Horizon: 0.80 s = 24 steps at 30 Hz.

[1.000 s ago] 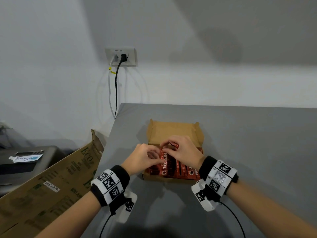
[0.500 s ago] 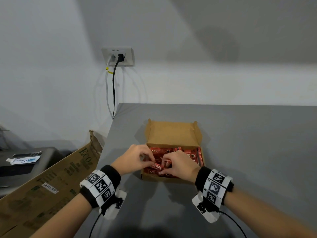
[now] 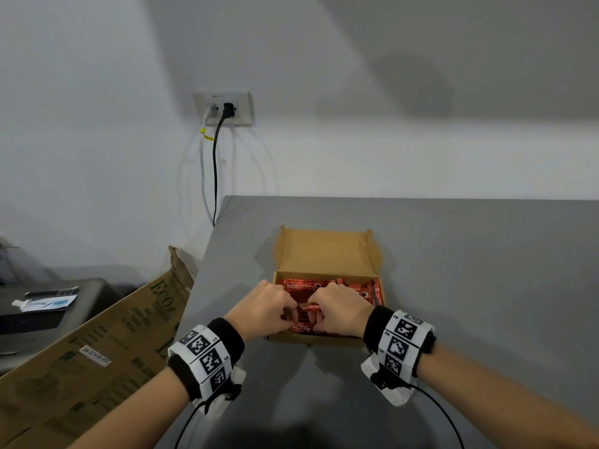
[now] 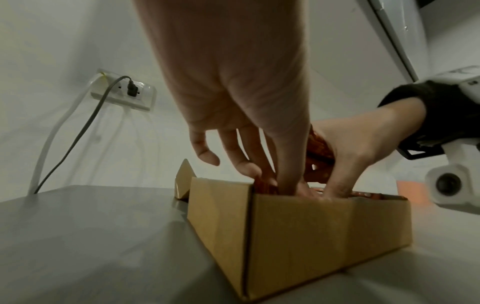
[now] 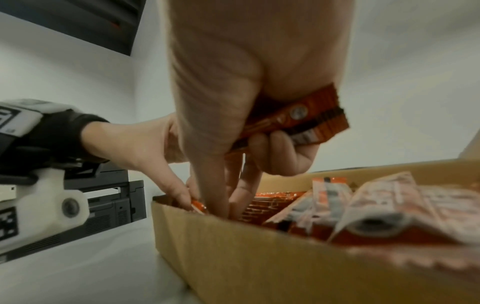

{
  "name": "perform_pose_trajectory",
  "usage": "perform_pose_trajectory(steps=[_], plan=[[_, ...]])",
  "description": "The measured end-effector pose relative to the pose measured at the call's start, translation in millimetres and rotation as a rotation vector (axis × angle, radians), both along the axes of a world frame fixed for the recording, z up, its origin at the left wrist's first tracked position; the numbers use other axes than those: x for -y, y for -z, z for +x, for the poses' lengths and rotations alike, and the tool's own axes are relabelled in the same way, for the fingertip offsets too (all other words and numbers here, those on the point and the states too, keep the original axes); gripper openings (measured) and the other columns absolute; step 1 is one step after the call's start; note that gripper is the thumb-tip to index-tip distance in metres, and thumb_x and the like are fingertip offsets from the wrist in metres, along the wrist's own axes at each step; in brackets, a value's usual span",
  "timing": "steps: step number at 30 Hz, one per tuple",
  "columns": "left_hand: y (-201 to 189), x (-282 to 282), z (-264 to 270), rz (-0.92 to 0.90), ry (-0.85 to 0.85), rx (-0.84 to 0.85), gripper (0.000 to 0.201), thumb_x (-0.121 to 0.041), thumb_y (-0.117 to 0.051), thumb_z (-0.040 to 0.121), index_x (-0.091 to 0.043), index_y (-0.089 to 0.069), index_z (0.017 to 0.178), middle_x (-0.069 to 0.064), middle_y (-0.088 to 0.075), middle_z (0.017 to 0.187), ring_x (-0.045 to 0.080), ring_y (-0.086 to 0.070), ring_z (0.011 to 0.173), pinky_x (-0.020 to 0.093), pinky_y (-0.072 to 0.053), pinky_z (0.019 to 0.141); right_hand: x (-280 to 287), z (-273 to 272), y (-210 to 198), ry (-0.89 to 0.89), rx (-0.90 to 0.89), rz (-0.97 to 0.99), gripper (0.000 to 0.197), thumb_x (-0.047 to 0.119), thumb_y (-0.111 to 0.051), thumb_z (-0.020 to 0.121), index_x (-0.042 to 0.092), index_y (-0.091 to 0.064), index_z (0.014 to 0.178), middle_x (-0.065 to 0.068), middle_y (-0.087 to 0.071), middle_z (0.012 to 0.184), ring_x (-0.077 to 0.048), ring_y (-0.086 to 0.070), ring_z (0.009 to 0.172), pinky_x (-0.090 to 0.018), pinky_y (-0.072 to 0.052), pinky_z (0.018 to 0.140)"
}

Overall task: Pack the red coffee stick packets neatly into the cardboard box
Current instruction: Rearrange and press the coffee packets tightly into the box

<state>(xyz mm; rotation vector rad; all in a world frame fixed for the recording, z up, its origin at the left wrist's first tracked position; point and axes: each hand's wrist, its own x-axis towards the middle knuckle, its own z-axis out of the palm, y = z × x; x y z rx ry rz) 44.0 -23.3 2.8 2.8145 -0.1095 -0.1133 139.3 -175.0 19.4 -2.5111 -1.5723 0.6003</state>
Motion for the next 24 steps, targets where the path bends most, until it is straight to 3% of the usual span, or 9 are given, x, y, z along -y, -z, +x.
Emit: perform_pose_trajectory(steps=[3,5,10,14,16,18,20,22,24], plan=[[5.8,3.3,0.4,0.123,0.022,-0.002,0.015,-0.026,-0.055,0.089,-0.019,-0.068,0.089,-0.007,-0.068,0.095,0.012,-0.054,0.094,0.023,-0.026,0.080,-1.1,-2.4,3.1,-0.025,0.051,-0.004,0.008,0.018,-0.062,0.081,0.010,-0.063,0.083,-0.007,-0.068,0.087,-0.024,-0.063,0.083,-0.033,-0.050,0.072],[8.7,5.1,-0.8,0.174,0.024,0.001,0.018,-0.027,-0.051,0.090,-0.019,-0.066,0.095,-0.005,-0.066,0.099,0.013,-0.053,0.098,0.025,-0.026,0.080,-2.5,-5.3,5.4,-0.044,0.075,-0.007,0.006,0.016,-0.060,0.082,0.011,-0.063,0.083,-0.009,-0.067,0.089,-0.026,-0.062,0.084,-0.032,-0.047,0.071],[11.8,3.2,0.1,0.153,-0.035,-0.012,0.018,-0.024,-0.051,0.087,-0.017,-0.066,0.095,-0.004,-0.065,0.097,0.015,-0.054,0.098,0.026,-0.023,0.073,-2.6,-2.7,4.6,-0.050,0.054,0.004,0.012,0.024,-0.063,0.082,0.013,-0.064,0.087,-0.007,-0.068,0.091,-0.025,-0.063,0.086,-0.033,-0.049,0.072],[8.9,0.8,0.3,0.136,-0.026,-0.040,0.013,-0.025,-0.055,0.084,-0.018,-0.064,0.091,-0.008,-0.063,0.095,0.011,-0.054,0.094,0.025,-0.024,0.076,3.8,4.9,-4.7,-0.023,-0.003,0.000,0.030,0.035,-0.066,0.082,0.016,-0.061,0.105,0.000,-0.067,0.089,-0.020,-0.063,0.086,-0.030,-0.048,0.074],[4.5,-2.0,0.2,0.086,-0.030,-0.028,0.008,-0.024,-0.057,0.082,-0.021,-0.062,0.088,-0.011,-0.059,0.092,0.008,-0.053,0.091,0.025,-0.030,0.079,8.8,9.9,-7.5,0.080,-0.126,0.078,0.049,0.024,-0.063,0.082,0.018,-0.047,0.128,0.004,-0.062,0.080,-0.015,-0.063,0.078,-0.028,-0.051,0.072],[-0.4,-6.9,2.0,-0.096,-0.091,0.067,0.009,-0.017,-0.058,0.083,-0.019,-0.062,0.091,-0.012,-0.057,0.086,0.007,-0.054,0.081,0.025,-0.040,0.078,12.2,13.5,-7.5,0.162,-0.264,0.175,0.079,0.012,-0.057,0.085,0.022,-0.010,0.147,0.005,-0.059,0.071,-0.009,-0.059,0.060,-0.024,-0.050,0.059],[-9.3,-4.3,5.1,-0.349,-0.166,0.161,0.016,-0.012,-0.054,0.091,-0.016,-0.061,0.104,-0.009,-0.060,0.085,0.002,-0.055,0.072,0.019,-0.044,0.071,12.6,12.4,-5.6,0.172,-0.330,0.229,0.092,0.007,-0.049,0.089,0.026,0.022,0.145,-0.003,-0.061,0.067,-0.014,-0.055,0.051,-0.027,-0.049,0.055],[-19.3,7.3,7.0,-0.504,-0.151,0.207,0.022,-0.011,-0.053,0.093,-0.014,-0.060,0.113,-0.006,-0.065,0.090,0.000,-0.060,0.075,0.011,-0.044,0.071,9.7,7.5,-3.4,0.152,-0.363,0.269,0.093,0.006,-0.044,0.091,0.027,0.033,0.139,-0.009,-0.062,0.069,-0.020,-0.056,0.054,-0.031,-0.049,0.060],[-22.3,17.4,7.5,-0.578,-0.133,0.250,0.022,-0.010,-0.056,0.088,-0.014,-0.066,0.107,-0.003,-0.070,0.091,0.003,-0.064,0.078,0.014,-0.048,0.074,6.1,4.0,-0.5,0.137,-0.391,0.304,0.094,0.004,-0.042,0.092,0.030,0.038,0.135,-0.006,-0.059,0.068,-0.017,-0.055,0.056,-0.025,-0.047,0.059]])
